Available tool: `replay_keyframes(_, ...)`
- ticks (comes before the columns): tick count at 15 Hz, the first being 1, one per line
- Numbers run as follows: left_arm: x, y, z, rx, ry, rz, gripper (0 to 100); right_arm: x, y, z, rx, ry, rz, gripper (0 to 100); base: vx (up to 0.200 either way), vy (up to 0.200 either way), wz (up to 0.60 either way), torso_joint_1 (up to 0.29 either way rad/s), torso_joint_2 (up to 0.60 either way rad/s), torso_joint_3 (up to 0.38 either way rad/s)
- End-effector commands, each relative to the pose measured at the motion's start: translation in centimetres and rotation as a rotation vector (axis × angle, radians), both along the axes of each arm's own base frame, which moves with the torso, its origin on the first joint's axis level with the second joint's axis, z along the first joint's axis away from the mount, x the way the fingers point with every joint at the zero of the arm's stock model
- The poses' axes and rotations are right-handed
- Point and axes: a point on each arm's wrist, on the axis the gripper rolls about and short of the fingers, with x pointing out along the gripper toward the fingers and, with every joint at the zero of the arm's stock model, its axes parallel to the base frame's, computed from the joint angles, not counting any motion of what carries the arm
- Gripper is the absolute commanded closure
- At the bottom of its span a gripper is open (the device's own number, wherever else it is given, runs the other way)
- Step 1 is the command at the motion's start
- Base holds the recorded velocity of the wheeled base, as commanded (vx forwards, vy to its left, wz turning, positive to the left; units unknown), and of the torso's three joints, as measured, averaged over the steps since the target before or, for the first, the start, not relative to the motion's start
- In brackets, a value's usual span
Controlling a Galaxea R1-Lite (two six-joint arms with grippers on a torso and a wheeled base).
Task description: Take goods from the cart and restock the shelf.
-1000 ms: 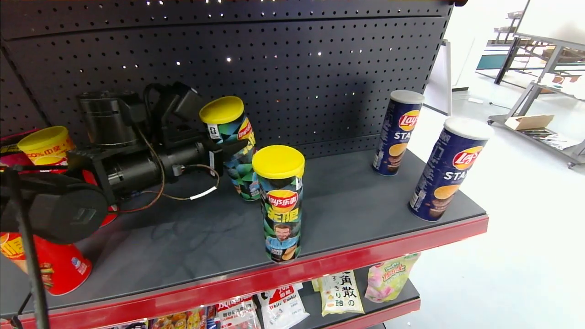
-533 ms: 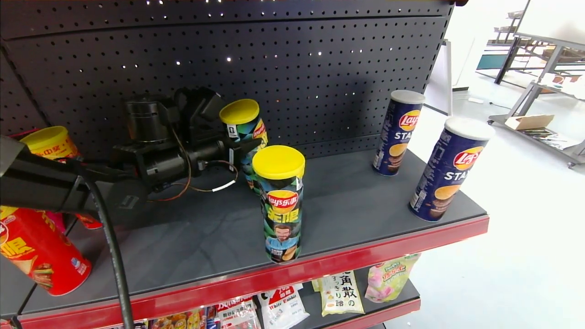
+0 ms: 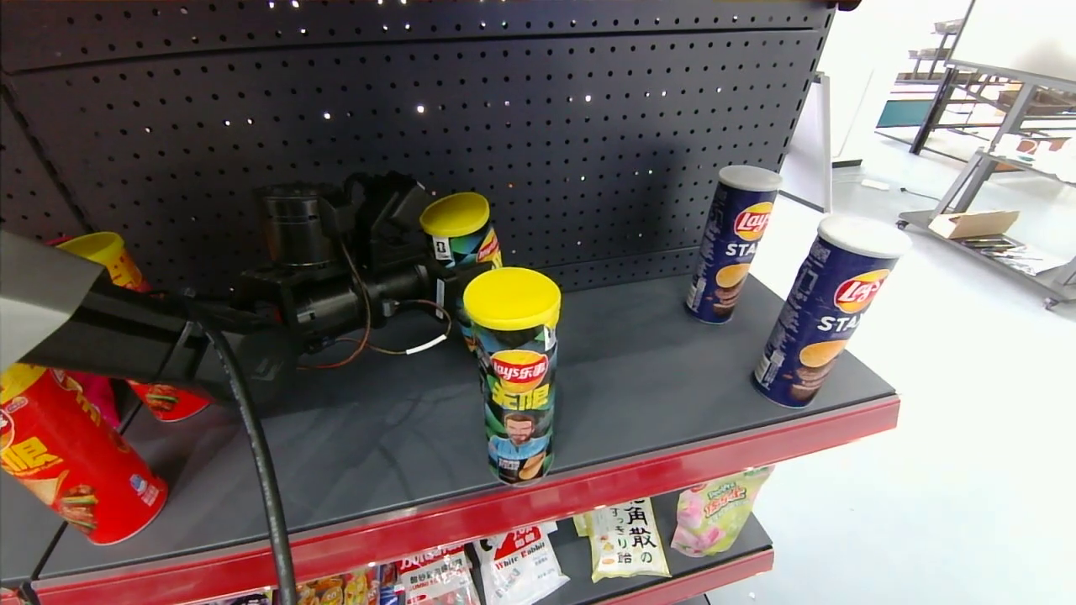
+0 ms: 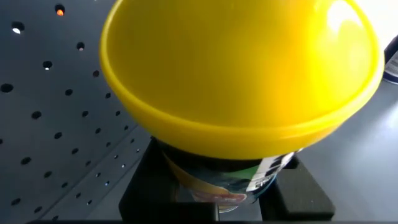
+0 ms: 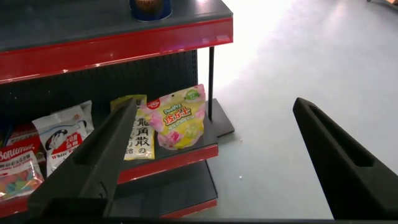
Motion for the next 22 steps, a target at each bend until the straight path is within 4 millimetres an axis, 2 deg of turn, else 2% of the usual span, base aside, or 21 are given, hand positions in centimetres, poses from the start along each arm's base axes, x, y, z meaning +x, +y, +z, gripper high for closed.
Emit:
replay_keyframes(1, -0.1, -0.2, 0.0, 0.001, -0.001, -0.006, 100, 0.0, 0.0, 0.0, 0.000, 0.002, 0.001, 0, 0.000, 0.000, 0.00, 0.000, 0.00, 0.000)
replay_keyframes(12, -0.1, -0.6, -0.2, 0.006, 0.004, -0.017, 100, 0.0, 0.0, 0.0, -0.002, 0.002, 0.001, 0, 0.000, 0.000, 0.00, 0.000, 0.00, 0.000)
replay_keyframes(13, -0.1, -0.7, -0.2, 0.008, 0.007, -0.017, 0, 0.0, 0.0, 0.0, 0.000, 0.000, 0.001, 0, 0.000, 0.000, 0.00, 0.000, 0.00, 0.000)
replay_keyframes(18, -0.2, -0.6, -0.2, 0.007, 0.012, -0.016, 0, 0.0, 0.0, 0.0, 0.000, 0.000, 0.001, 0, 0.000, 0.000, 0.00, 0.000, 0.00, 0.000)
replay_keyframes(22, -1.2, -0.3, 0.0, 0.007, 0.020, -0.015, 0, 0.0, 0.0, 0.0, 0.000, 0.000, 0.001, 0, 0.000, 0.000, 0.00, 0.000, 0.00, 0.000)
